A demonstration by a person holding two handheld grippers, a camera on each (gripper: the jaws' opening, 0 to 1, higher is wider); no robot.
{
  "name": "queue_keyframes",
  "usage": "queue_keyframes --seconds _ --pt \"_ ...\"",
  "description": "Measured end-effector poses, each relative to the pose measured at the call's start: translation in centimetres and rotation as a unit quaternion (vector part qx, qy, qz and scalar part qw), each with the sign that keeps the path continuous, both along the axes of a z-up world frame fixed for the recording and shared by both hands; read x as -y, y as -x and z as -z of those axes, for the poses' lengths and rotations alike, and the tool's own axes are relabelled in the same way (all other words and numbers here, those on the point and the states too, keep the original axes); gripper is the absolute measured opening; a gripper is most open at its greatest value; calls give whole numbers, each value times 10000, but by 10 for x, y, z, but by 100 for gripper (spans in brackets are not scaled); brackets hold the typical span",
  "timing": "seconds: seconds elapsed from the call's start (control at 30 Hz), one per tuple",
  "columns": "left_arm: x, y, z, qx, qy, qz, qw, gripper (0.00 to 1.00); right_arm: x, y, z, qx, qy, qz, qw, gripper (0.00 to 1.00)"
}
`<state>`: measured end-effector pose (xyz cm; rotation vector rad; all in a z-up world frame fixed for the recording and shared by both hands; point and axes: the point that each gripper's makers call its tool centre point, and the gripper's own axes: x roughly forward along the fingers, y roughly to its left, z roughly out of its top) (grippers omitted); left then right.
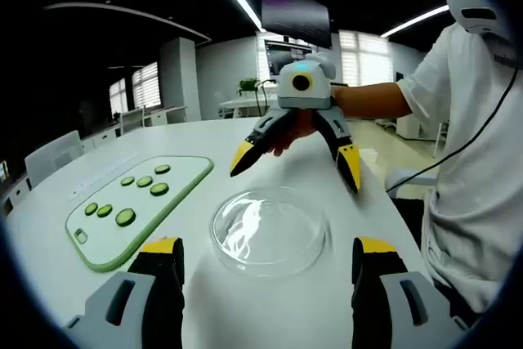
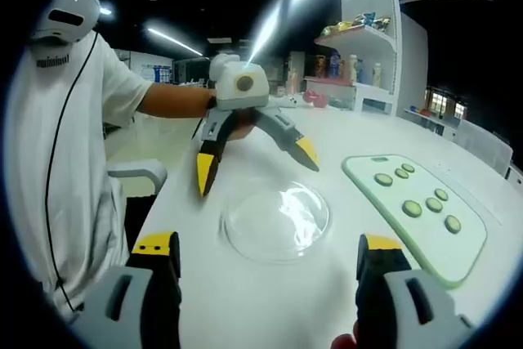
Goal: Open the petri dish lid, add cucumber slices into the petri dish, and close the lid
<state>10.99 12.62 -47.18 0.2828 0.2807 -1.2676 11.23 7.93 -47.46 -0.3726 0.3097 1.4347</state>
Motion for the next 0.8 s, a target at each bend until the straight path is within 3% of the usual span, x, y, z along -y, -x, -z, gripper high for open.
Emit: queue_keyframes --seconds 0.8 --pt "12 -5 5 -32 -32 271 9996 83 -23 -8 6 15 186 -420 9989 86"
